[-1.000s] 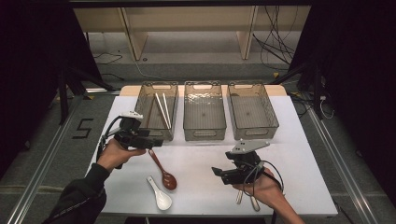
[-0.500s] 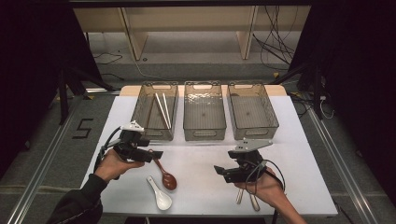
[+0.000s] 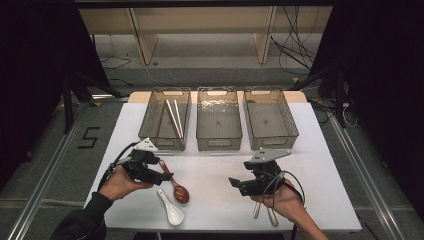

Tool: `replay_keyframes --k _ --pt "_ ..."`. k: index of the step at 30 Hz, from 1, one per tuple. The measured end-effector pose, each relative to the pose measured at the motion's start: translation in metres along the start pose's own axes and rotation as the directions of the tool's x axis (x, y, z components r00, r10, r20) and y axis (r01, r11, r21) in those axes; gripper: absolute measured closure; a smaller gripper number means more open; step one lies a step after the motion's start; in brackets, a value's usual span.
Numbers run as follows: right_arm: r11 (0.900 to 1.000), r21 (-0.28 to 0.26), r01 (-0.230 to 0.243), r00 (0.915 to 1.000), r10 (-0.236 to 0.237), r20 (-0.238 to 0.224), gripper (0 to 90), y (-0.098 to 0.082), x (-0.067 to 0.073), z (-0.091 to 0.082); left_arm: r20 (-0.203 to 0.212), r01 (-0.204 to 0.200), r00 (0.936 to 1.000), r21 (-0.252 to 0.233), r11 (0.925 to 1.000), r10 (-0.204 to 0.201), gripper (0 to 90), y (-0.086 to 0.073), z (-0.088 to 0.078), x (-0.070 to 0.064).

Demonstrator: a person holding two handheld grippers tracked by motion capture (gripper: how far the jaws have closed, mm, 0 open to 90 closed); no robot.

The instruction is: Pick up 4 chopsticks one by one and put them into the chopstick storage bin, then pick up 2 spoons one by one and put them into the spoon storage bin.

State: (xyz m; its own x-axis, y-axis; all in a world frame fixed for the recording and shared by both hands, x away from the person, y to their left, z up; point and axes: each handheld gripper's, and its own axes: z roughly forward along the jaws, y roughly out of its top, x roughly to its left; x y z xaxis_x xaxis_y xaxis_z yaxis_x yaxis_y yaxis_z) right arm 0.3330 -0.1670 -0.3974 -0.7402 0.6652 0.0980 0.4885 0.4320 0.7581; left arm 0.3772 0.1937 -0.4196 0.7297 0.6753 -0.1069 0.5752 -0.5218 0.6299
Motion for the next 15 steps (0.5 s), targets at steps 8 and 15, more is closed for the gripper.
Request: replay_keyframes --k 8,15 --pt "1.0 0.005 0.005 1.0 -0.005 -0.004 27.5 0.0001 0.0004 0.0012 -0.007 -0.013 0.9999 0.03 0.9995 0.013 20.3 -0.0049 0.002 -0.0016" --pt "1.0 0.005 0.004 1.0 -0.004 -0.003 27.5 -0.0005 -0.001 0.0013 -0.014 -0.03 0.9994 0.045 0.9985 0.031 23.5 -0.0075 0.002 -0.0038"
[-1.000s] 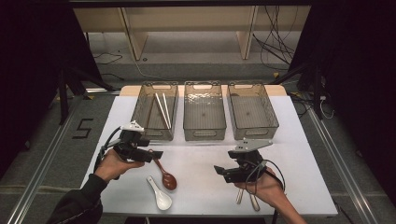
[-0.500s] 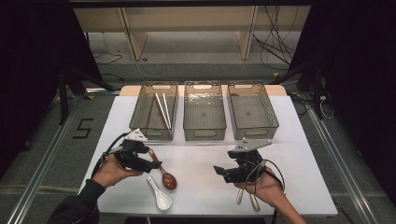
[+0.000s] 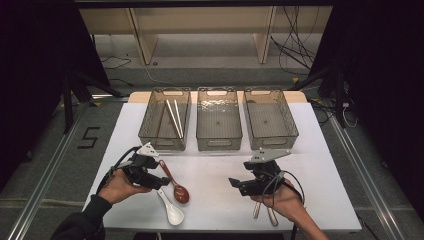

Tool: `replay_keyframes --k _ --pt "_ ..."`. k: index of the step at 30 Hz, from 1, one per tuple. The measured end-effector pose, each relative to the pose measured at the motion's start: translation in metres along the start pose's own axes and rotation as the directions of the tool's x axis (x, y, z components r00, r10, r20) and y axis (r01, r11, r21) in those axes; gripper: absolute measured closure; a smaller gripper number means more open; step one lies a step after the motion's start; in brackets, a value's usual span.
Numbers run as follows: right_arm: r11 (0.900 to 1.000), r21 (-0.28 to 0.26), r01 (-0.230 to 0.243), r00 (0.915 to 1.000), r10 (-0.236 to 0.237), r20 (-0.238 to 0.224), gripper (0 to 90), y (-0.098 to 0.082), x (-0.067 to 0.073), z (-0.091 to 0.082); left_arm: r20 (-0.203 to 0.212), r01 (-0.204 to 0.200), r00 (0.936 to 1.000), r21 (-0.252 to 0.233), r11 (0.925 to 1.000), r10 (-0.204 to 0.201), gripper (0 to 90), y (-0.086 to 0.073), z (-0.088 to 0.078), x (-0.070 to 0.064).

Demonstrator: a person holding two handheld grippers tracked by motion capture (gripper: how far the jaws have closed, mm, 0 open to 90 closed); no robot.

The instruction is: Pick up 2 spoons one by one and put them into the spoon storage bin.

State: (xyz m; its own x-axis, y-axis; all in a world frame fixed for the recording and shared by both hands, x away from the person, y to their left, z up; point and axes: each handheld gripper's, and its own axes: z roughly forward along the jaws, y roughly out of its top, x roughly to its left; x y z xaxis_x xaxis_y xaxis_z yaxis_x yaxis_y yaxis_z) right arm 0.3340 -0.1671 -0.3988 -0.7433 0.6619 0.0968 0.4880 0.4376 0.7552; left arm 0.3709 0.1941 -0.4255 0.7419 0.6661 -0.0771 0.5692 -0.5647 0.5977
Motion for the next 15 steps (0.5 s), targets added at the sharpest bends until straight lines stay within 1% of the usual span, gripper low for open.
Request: replay_keyframes --k 2,4,6,7,9,11,12,14,15 --pt "1.0 0.0 0.002 1.0 -0.002 0.001 27.5 0.0 0.0 0.0 -0.004 -0.021 0.9998 0.007 0.9998 0.021 26.0 -0.001 -0.001 -0.001" --pt "1.0 0.002 0.002 1.0 -0.002 0.0 27.5 0.0 0.0 0.001 0.009 -0.025 0.9997 0.014 0.9996 0.025 30.7 -0.002 -0.001 -0.002" --pt "1.0 0.003 0.004 1.0 -0.004 0.001 27.5 0.0 0.0 0.001 0.019 -0.04 0.999 0.027 0.9988 0.04 36.2 -0.004 -0.001 -0.003" --pt "1.0 0.003 0.004 1.0 -0.004 0.002 27.5 0.0 0.001 0.001 0.026 -0.05 0.9984 0.037 0.998 0.049 40.3 -0.005 -0.001 -0.004" --pt "1.0 0.004 0.004 1.0 -0.004 0.003 27.5 0.001 0.002 0.001 0.027 -0.075 0.9969 0.051 0.9959 0.074 48.6 -0.007 0.0 -0.007" --pt "1.0 0.004 0.009 1.0 -0.009 0.004 27.5 0.001 0.003 0.001 0.041 -0.098 0.9946 0.069 0.9927 0.096 59.7 -0.009 0.002 -0.009" --pt "1.0 0.005 0.009 1.0 -0.009 0.004 27.5 0.001 0.003 0.001 0.047 -0.109 0.9933 0.074 0.9913 0.106 63.8 -0.009 0.003 -0.01" --pt "1.0 0.007 0.012 0.9999 -0.012 0.004 27.5 0.001 0.004 0.001 0.056 -0.118 0.992 0.08 0.9898 0.114 70.7 -0.01 0.007 -0.012" --pt "1.0 0.009 0.014 0.9999 -0.014 0.004 27.5 0.001 0.005 0.001 0.055 -0.109 0.993 0.081 0.9907 0.105 73.2 -0.01 0.009 -0.012"
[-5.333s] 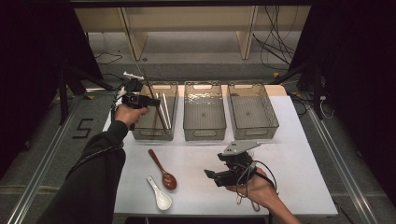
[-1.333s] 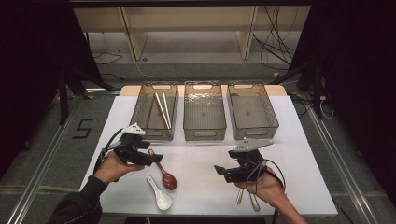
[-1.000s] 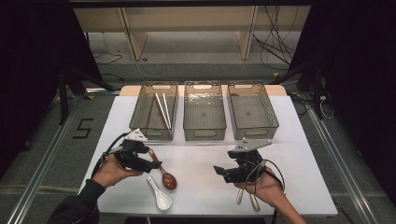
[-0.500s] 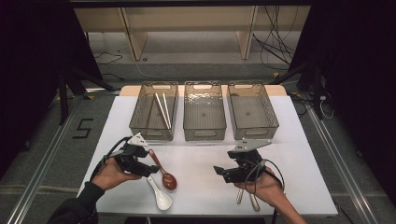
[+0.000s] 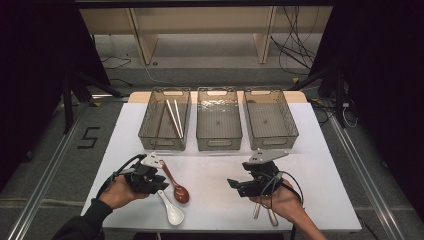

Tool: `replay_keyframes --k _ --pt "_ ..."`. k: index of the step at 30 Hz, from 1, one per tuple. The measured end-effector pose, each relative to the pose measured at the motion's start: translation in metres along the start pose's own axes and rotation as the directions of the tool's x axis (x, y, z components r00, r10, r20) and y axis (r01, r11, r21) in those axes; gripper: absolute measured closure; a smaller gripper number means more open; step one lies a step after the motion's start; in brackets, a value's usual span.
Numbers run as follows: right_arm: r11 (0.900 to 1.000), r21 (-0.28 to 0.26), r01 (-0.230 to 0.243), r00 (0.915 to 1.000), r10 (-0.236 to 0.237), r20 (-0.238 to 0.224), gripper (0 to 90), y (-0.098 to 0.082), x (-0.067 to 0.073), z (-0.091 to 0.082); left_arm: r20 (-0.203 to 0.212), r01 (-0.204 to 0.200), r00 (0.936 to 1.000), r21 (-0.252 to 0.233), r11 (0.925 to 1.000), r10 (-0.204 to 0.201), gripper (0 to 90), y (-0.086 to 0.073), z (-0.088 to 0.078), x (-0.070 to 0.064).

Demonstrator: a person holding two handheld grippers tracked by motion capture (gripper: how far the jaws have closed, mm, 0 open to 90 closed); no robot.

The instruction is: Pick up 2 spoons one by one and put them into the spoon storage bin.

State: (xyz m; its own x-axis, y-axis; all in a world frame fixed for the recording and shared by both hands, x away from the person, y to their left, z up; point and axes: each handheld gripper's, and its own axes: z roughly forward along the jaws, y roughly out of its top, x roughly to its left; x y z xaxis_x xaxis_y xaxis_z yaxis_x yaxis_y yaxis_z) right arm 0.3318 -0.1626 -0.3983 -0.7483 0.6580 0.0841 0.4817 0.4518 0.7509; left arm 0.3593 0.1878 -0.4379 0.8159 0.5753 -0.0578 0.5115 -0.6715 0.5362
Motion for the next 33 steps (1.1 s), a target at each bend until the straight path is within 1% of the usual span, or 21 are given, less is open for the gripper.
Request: replay_keyframes --k 1,2,3,6,10,12,13,16,17,19,21,23,26,27,31,33 --pt "1.0 0.0 0.001 1.0 -0.001 0.0 27.5 0.0 0.0 0.0 0.003 -0.004 1.0 0.012 0.9999 0.004 75.7 0.0 0.002 0.001" --pt "1.0 0.001 0.001 1.0 -0.001 0.001 27.5 0.0 0.0 0.0 0.003 0.003 1.0 0.013 0.9999 -0.003 78.4 -0.001 0.004 0.001" --pt "1.0 0.001 0.001 1.0 -0.001 0.001 27.6 0.0 0.001 0.0 0.006 0.002 1.0 0.022 0.9998 -0.002 80.2 -0.001 0.005 0.001" --pt "1.0 0.0 0.002 1.0 -0.002 0.001 27.5 0.001 0.001 0.0 0.009 0.003 0.9999 0.034 0.9994 -0.004 83.7 -0.004 0.009 0.003" --pt "1.0 -0.001 0.004 1.0 -0.004 0.001 27.5 0.001 0.001 0.0 0.008 0.009 0.9999 0.051 0.9986 -0.01 85.9 -0.006 0.017 0.003" --pt "1.0 -0.001 0.004 1.0 -0.004 0.0 27.5 0.001 0.001 0.0 0.012 -0.002 0.9999 0.065 0.9979 0.002 86.4 -0.005 0.021 0.002" --pt "1.0 -0.002 0.004 1.0 -0.004 0.001 27.5 0.001 0.001 0.0 0.012 0.001 0.9999 0.065 0.9979 -0.001 86.6 -0.005 0.023 0.001" --pt "1.0 -0.003 0.005 1.0 -0.005 0.002 27.5 0.001 0.002 0.0 0.017 -0.008 0.9998 0.076 0.9971 0.007 87.1 -0.004 0.026 -0.002" --pt "1.0 -0.003 0.005 1.0 -0.005 0.001 27.5 0.001 0.002 0.0 0.017 -0.014 0.9998 0.085 0.9963 0.012 87.1 -0.004 0.027 -0.002" --pt "1.0 -0.004 0.006 1.0 -0.006 0.002 27.5 0.001 0.002 0.0 0.018 -0.013 0.9998 0.098 0.9951 0.011 87.1 -0.005 0.028 -0.001" --pt "1.0 -0.004 0.005 1.0 -0.005 0.002 27.5 0.001 0.002 0.0 0.018 -0.008 0.9998 0.105 0.9944 0.007 87.5 -0.006 0.029 0.0" --pt "1.0 -0.005 0.005 1.0 -0.005 0.002 27.5 0.001 0.002 -0.001 0.019 0.009 0.9998 0.1 0.995 -0.011 88.2 -0.007 0.029 0.001" --pt "1.0 -0.007 0.004 1.0 -0.003 0.003 27.5 0.001 0.002 -0.001 0.017 0.019 0.9996 0.109 0.9938 -0.021 88.6 -0.009 0.029 0.001" --pt "1.0 -0.008 0.004 1.0 -0.004 0.003 27.5 0.001 0.002 -0.001 0.013 0.012 0.9998 0.122 0.9925 -0.014 88.6 -0.009 0.028 0.001" --pt "1.0 -0.011 0.003 1.0 -0.003 0.005 27.5 0.001 0.002 -0.002 -0.005 0.012 0.9999 0.155 0.9878 -0.011 88.6 -0.012 0.025 0.0" --pt "1.0 -0.011 -0.001 1.0 0.001 0.005 27.5 0.001 0.001 -0.003 -0.004 0.01 1.0 0.176 0.9844 -0.009 88.6 -0.013 0.023 -0.001"
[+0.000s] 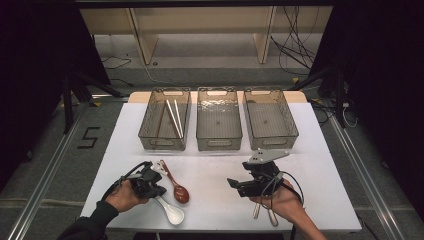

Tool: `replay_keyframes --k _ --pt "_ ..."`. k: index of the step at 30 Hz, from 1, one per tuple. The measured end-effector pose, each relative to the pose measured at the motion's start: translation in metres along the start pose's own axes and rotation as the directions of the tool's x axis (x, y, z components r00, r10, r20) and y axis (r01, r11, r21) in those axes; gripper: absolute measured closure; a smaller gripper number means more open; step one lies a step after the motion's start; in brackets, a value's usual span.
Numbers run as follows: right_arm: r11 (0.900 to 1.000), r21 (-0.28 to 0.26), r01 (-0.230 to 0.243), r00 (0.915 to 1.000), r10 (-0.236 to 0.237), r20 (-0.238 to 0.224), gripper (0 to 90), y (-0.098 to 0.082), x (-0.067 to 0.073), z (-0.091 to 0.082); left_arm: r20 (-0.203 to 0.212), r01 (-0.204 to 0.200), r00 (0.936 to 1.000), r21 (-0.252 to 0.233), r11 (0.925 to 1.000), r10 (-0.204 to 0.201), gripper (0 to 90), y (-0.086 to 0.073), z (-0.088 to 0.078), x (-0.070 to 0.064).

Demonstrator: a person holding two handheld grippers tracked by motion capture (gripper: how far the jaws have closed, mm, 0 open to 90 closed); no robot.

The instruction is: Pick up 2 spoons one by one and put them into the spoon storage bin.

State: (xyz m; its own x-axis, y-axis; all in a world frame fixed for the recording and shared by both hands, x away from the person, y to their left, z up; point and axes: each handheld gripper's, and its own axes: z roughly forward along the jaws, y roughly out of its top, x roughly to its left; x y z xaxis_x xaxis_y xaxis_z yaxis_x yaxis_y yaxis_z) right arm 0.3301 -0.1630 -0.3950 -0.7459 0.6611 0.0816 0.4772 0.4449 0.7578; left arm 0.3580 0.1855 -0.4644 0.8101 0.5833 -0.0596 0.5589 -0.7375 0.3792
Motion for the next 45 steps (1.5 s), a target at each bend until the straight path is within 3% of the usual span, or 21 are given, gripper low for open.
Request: replay_keyframes --k 9,18,22,25,29,33,35,38,45 --pt "1.0 -0.004 -0.003 1.0 0.003 0.002 27.5 -0.001 -0.001 -0.002 0.002 0.012 0.9999 0.045 0.9989 -0.012 88.5 -0.008 -0.006 -0.004" --pt "1.0 -0.006 -0.007 1.0 0.007 0.003 27.5 -0.002 -0.002 -0.004 0.019 0.047 0.9987 0.066 0.9967 -0.048 87.3 -0.019 -0.011 -0.013" --pt "1.0 -0.004 -0.008 1.0 0.008 0.005 27.5 -0.002 -0.002 -0.004 0.024 0.036 0.999 0.085 0.9957 -0.038 86.6 -0.019 -0.011 -0.014" --pt "1.0 -0.007 -0.011 0.9999 0.011 0.006 27.6 -0.002 -0.002 -0.004 0.027 0.047 0.9984 0.074 0.9961 -0.049 84.9 -0.02 -0.012 -0.014" --pt "1.0 -0.005 -0.01 0.9999 0.01 0.005 27.5 -0.002 -0.003 -0.004 0.017 0.063 0.9978 0.034 0.9974 -0.064 74.9 -0.017 -0.019 -0.01" --pt "1.0 -0.003 -0.008 1.0 0.008 0.006 27.5 -0.002 -0.002 -0.003 0.008 0.047 0.9988 0.001 0.9989 -0.047 56.5 -0.014 -0.026 -0.012" --pt "1.0 -0.003 -0.007 1.0 0.007 0.006 27.5 -0.002 -0.002 -0.003 0.016 0.021 0.9996 0.016 0.9996 -0.022 45.3 -0.013 -0.027 -0.015" --pt "1.0 -0.003 -0.009 0.9999 0.009 0.006 27.6 -0.002 -0.002 -0.003 0.029 -0.005 0.9996 0.042 0.9991 0.003 35.8 -0.014 -0.025 -0.018" --pt "1.0 -0.003 -0.008 1.0 0.008 0.005 27.5 -0.002 -0.003 -0.003 0.069 -0.08 0.9949 0.091 0.9927 0.074 28.4 -0.015 -0.018 -0.025"
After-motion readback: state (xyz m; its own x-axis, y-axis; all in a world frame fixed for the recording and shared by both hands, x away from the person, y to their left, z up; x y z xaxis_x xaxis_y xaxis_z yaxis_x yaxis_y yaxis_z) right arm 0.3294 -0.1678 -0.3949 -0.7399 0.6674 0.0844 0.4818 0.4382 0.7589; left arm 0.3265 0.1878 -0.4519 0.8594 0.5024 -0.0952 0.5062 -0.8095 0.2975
